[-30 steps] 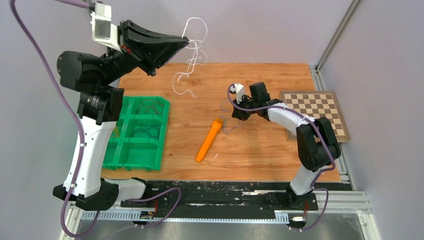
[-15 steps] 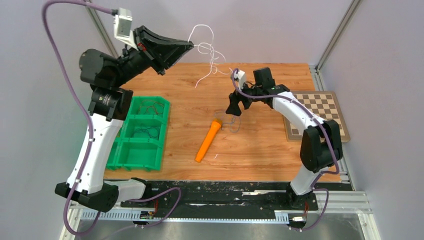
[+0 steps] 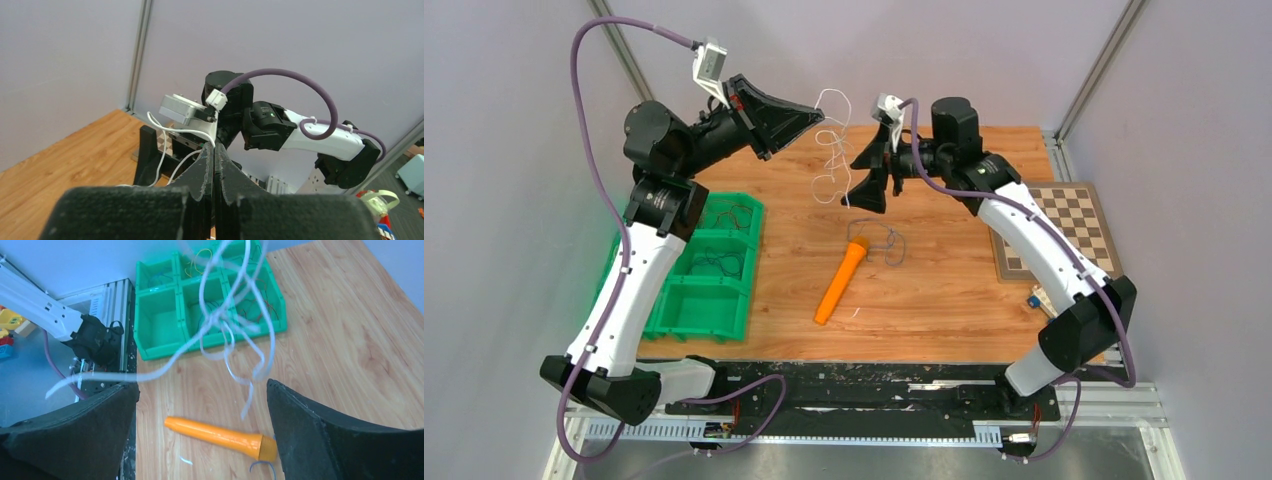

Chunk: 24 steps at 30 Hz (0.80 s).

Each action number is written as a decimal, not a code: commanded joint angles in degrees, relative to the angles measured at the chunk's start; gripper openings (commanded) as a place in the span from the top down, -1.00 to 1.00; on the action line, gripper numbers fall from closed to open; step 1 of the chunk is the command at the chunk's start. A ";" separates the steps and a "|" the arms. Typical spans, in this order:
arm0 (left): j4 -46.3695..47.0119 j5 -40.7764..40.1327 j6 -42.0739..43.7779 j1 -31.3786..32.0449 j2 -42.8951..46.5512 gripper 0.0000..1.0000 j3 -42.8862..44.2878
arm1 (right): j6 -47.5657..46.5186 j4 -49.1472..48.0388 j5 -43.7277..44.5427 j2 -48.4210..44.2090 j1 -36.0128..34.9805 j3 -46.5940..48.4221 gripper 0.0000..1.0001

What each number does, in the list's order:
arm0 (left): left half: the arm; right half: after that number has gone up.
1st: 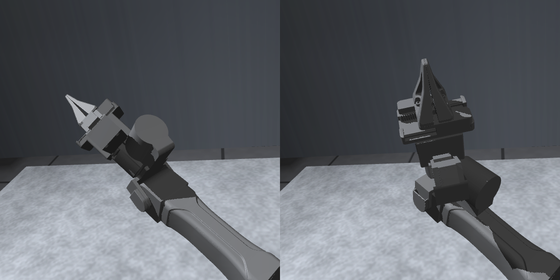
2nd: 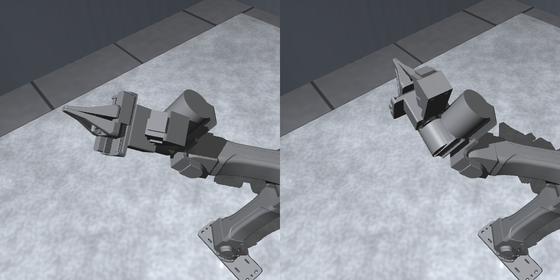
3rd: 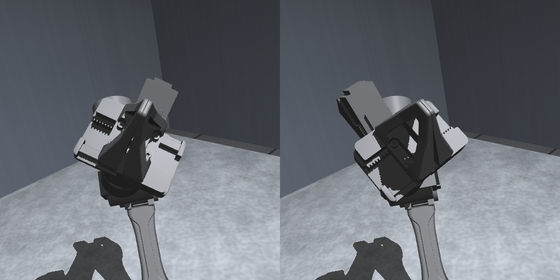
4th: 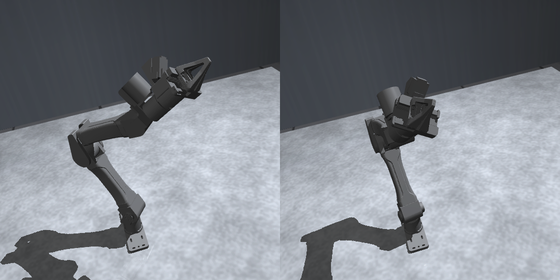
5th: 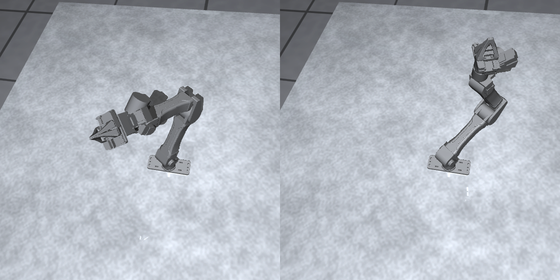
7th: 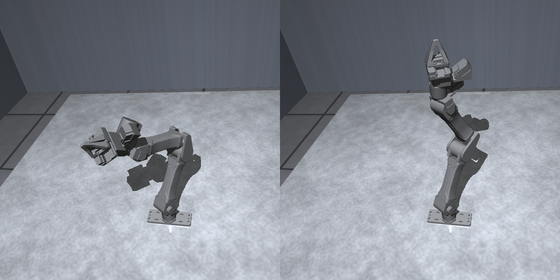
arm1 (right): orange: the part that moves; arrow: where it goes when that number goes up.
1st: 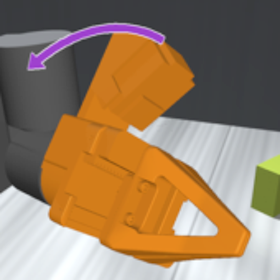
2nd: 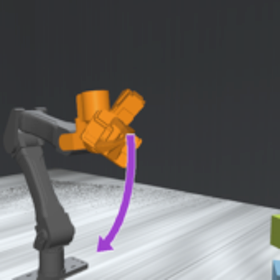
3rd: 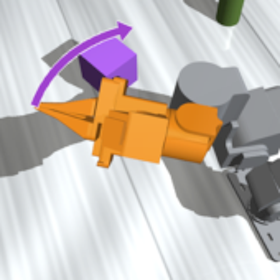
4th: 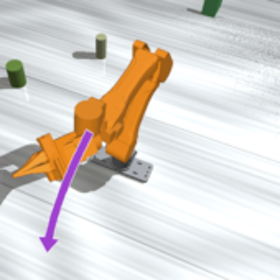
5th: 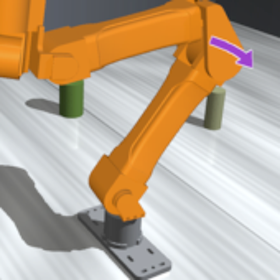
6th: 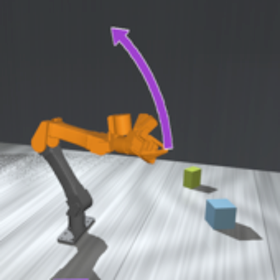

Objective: Untangle the cables

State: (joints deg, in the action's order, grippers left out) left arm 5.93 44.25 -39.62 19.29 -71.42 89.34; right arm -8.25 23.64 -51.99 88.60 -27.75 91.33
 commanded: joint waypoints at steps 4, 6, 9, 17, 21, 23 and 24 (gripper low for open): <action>3.18 0.97 -2.62 -0.13 2.15 1.00 -0.97 | 7.88 -11.93 1.77 8.09 -2.81 7.57 -0.78; 3.19 -0.33 -3.22 -0.26 1.89 1.00 -0.14 | 7.43 -13.12 1.31 9.68 -3.84 7.39 -0.47; 3.99 -1.26 -3.36 -0.22 1.60 1.00 2.29 | 6.92 -14.21 1.69 10.65 -4.20 3.81 0.32; 3.74 -3.58 -2.25 -2.73 1.76 1.00 7.74 | 2.17 -13.30 6.81 8.36 0.02 -7.64 1.00; 4.05 -4.95 -3.64 -7.82 0.39 1.00 11.76 | -3.85 -10.20 9.03 6.87 2.04 -14.24 1.00; 4.61 -4.99 -3.97 -10.06 -0.29 1.00 13.24 | -7.49 -8.41 10.90 6.52 2.64 -16.98 1.00; 4.94 -4.95 -4.11 -11.25 -0.65 1.00 13.67 | -9.13 -7.77 11.48 6.40 3.08 -18.18 1.00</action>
State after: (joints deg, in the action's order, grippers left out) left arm 2.24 42.35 -42.22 11.64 -73.28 96.20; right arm -8.99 10.00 -46.30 95.68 -26.96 78.72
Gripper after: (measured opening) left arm 0.006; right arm 0.006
